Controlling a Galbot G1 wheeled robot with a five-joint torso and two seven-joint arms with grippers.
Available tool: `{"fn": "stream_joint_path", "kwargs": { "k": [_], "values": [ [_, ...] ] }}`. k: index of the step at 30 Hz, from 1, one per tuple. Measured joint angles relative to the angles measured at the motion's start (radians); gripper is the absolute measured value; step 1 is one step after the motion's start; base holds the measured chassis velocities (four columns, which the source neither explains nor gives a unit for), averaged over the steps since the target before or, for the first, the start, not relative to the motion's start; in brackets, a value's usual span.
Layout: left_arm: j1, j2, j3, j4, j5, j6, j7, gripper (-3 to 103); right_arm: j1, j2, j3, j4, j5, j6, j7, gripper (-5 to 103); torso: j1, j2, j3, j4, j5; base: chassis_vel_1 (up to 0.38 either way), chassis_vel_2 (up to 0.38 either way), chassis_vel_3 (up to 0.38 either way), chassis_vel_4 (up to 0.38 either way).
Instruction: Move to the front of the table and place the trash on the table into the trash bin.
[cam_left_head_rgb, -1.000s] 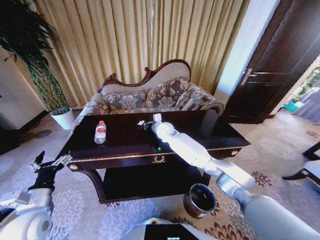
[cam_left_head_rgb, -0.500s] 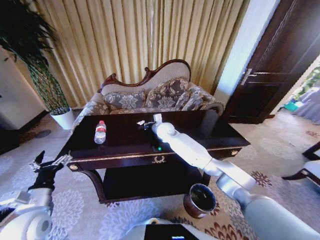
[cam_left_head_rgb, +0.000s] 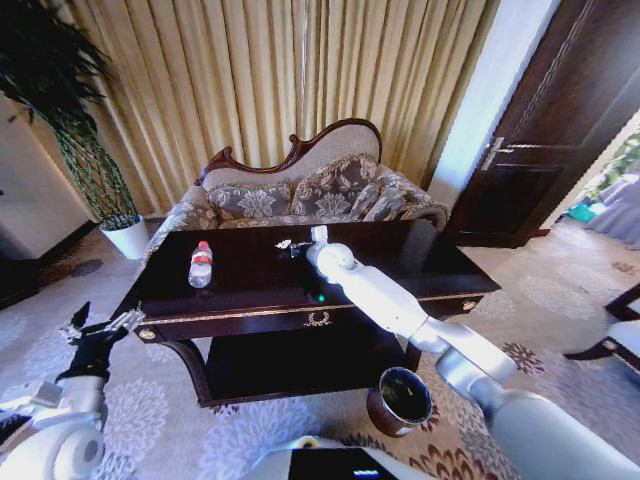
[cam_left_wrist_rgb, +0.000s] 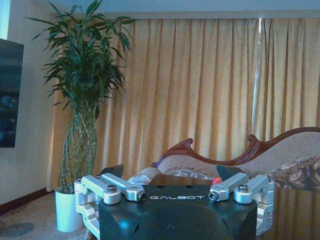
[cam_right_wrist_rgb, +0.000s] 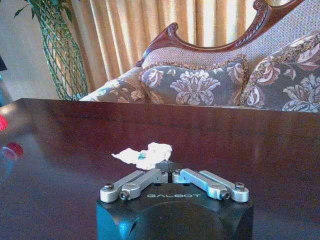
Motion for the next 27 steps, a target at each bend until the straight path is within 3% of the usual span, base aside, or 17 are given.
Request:
{"fn": "stream_joint_path", "kwargs": {
  "k": [14, 27],
  "values": [
    [-0.002, -0.003, 0.0, 0.004, -0.002, -0.003, 0.001, 100, -0.007, -0.033, 0.024, 0.028, 0.001, 0.008, -0.03, 0, 0.0, 0.0, 0.0, 0.0, 0.0001, 0.0, 0.0, 0.0, 0.0],
    [-0.011, -0.001, 0.003, 0.012, -0.004, -0.005, 0.001, 100, -0.06, -0.169, 0.132, 0.137, -0.036, 0.048, -0.003, 0, 0.0, 0.0, 0.0, 0.0, 0.0002, 0.0, 0.0, 0.0, 0.0]
  ]
}}
